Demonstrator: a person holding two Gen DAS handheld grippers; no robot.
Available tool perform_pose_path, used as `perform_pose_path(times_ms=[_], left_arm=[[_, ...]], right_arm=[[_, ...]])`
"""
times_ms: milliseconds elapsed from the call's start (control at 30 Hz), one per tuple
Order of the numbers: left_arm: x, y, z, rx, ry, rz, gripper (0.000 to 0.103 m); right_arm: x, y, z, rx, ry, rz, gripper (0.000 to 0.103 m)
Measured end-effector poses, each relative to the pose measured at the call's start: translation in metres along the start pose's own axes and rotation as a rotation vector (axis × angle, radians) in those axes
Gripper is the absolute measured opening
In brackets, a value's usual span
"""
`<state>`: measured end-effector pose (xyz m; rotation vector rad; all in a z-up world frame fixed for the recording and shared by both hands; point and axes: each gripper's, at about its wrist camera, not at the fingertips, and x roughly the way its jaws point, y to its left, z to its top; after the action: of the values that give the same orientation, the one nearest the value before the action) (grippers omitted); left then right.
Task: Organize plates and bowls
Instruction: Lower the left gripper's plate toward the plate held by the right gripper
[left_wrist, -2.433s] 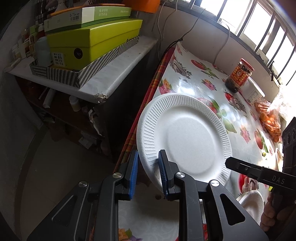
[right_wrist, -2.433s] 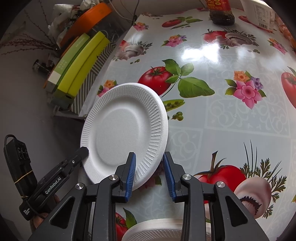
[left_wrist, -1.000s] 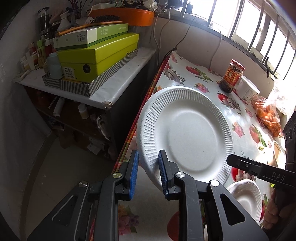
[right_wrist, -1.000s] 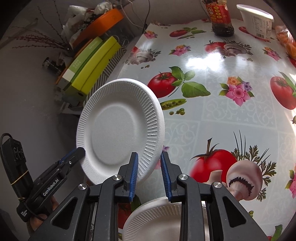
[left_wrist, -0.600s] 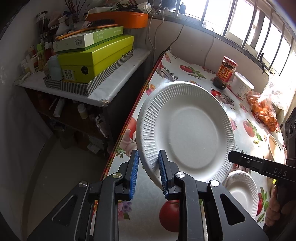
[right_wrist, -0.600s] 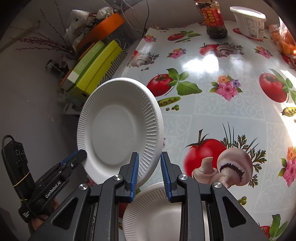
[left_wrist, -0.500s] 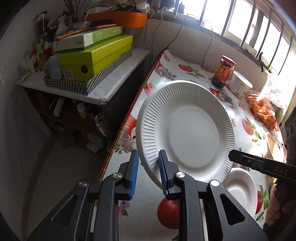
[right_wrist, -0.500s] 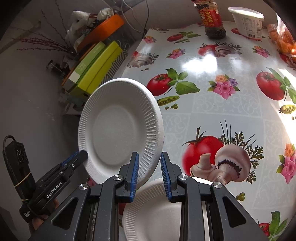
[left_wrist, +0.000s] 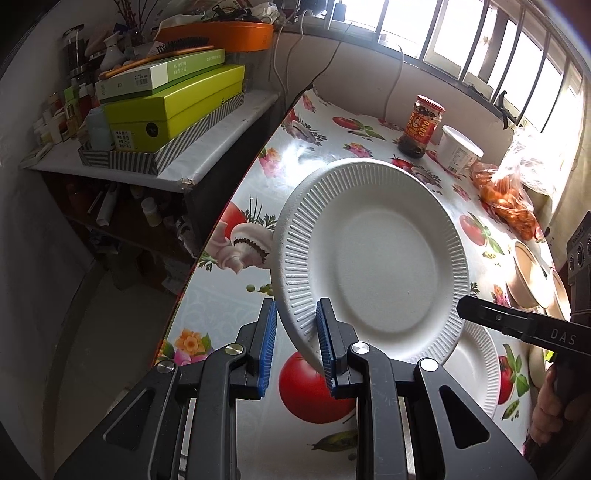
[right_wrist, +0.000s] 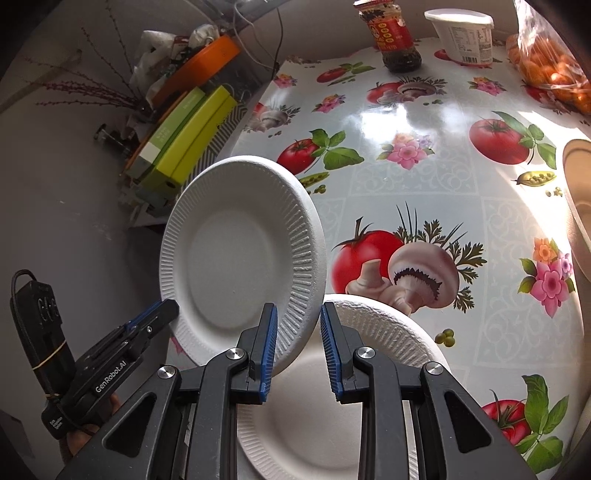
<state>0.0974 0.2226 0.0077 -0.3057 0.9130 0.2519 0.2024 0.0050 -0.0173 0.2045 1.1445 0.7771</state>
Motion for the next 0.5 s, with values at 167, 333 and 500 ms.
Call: perform_pose_path(times_ms=[167, 333, 500], left_arm=[[0.0, -0.01, -0.009, 0.007, 0.015, -0.013, 0.023], [-0.003, -0.022, -0.019, 0.015, 0.027, -0.033, 0.023], [-0.007, -0.034, -0.028, 0.027, 0.03, -0.037, 0.023]], right_arm=[[-0.01, -0.01, -0.01, 0.014, -0.003, -0.006, 0.025], [-0.022, -0.019, -0.021, 0.022, -0.009, -0.016, 0.025], [-0.032, -0.028, -0.03, 0.03, -0.01, -0.017, 0.025]])
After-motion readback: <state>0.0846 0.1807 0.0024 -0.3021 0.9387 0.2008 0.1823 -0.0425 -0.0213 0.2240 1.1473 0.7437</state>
